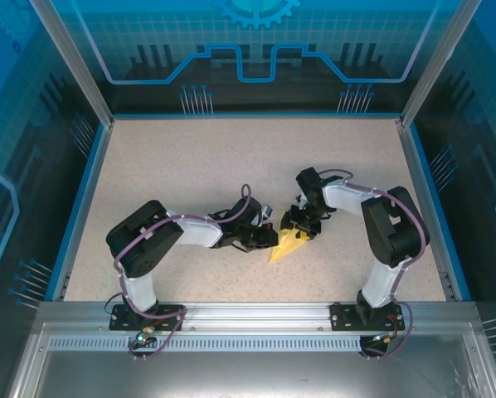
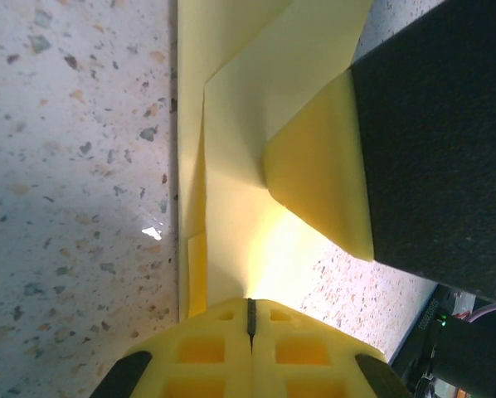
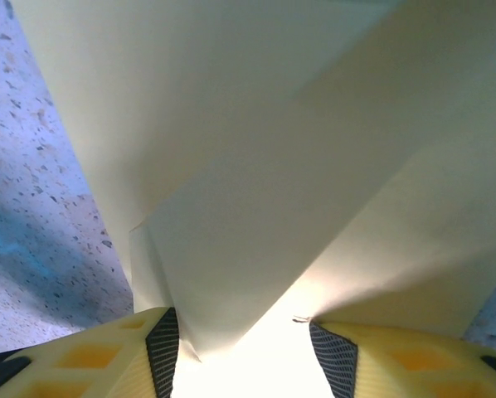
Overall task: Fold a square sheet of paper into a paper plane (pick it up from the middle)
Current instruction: Fourth fold the wing at the center of the table.
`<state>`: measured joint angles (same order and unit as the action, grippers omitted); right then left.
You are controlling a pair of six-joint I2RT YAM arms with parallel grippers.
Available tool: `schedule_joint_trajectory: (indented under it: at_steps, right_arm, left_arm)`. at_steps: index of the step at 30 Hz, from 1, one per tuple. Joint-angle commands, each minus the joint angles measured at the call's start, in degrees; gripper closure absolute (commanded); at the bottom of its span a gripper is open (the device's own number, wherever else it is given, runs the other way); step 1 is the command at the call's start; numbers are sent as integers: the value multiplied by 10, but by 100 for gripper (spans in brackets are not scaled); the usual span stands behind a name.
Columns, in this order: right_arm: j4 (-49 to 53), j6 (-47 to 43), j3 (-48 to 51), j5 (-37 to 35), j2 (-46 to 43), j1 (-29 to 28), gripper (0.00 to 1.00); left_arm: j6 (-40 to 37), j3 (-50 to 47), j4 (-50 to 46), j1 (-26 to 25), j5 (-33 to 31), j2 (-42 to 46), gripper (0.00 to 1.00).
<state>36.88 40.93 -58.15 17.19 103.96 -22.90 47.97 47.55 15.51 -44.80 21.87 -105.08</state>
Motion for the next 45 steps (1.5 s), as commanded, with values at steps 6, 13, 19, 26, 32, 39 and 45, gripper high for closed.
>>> schedule_joint_trajectory:
  at_steps: [6,13,19,26,32,39,45]
  right_arm:
    - [-32,-4,49,-104,99,-17,48]
    - [-31,-7,42,-109,112,-22,47]
    - [-31,-12,35,-110,124,-27,44]
    - [-33,-14,33,-108,130,-27,43]
    - [-34,-13,29,-106,134,-27,43]
    - [-33,-15,25,-104,140,-29,41]
    - [-30,-16,21,-103,143,-29,40]
  left_arm:
    - [-9,10,-15,-4,-4,-9,100]
    - [-5,-1,-6,-1,0,16,100]
    - [-5,-5,-11,7,-14,44,100]
    - [2,-13,-14,11,-28,53,100]
    - [2,-14,-11,11,-29,60,100]
    - [8,-11,19,9,5,38,100]
    - [5,1,17,3,15,21,100]
